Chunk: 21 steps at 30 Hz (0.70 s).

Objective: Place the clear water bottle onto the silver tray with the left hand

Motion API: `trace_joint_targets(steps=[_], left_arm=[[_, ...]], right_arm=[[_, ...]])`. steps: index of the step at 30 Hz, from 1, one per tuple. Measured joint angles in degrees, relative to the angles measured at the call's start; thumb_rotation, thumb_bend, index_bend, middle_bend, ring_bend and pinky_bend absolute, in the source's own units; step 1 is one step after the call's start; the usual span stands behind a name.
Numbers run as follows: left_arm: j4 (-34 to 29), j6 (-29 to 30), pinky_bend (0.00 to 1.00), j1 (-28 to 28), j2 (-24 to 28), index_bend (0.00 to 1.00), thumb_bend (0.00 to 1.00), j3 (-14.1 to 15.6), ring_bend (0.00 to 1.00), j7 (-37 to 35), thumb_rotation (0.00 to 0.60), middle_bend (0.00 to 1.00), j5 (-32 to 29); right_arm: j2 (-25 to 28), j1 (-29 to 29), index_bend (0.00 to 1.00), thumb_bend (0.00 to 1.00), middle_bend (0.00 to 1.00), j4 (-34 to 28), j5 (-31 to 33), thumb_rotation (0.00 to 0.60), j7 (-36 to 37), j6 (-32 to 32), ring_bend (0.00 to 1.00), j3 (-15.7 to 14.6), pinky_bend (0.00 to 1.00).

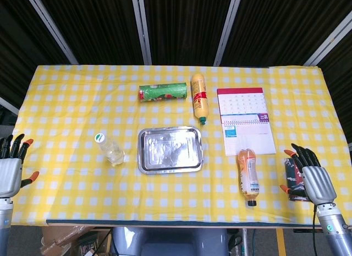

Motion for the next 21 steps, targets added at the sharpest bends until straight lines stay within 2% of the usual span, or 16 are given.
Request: trace_joint_targets(steps=[9, 16, 21], left_arm=[[0.1, -0.4, 0.0, 0.1, 0.0, 0.17, 0.18, -0.1, 0.0, -0.6, 0.6, 0.07, 0.2], [0.0, -1.3, 0.0, -0.2, -0.3, 0.17, 0.17, -0.1, 0.0, -1.6, 0.6, 0.07, 0.3], [-0.1, -2.2, 0.0, -0.4, -0.5, 0.17, 0.16, 0.0, 0.0, -3.9, 0.6, 0.12, 0.5]], right_arm=[[-1.7, -0.3, 0.17, 0.16, 0.04, 1.9, -0.9, 0.6, 0.1, 2.1, 0.0, 0.4, 0.0], [-1.0, -0.4, 0.17, 0.16, 0.04, 1.4, -0.6, 0.6, 0.0, 1.6, 0.0, 0.1, 0.0], [0.1, -0.8, 0.17, 0.16, 0.04, 0.0, -1.0, 0.6, -0.3, 2.3, 0.0, -0.1, 0.0]])
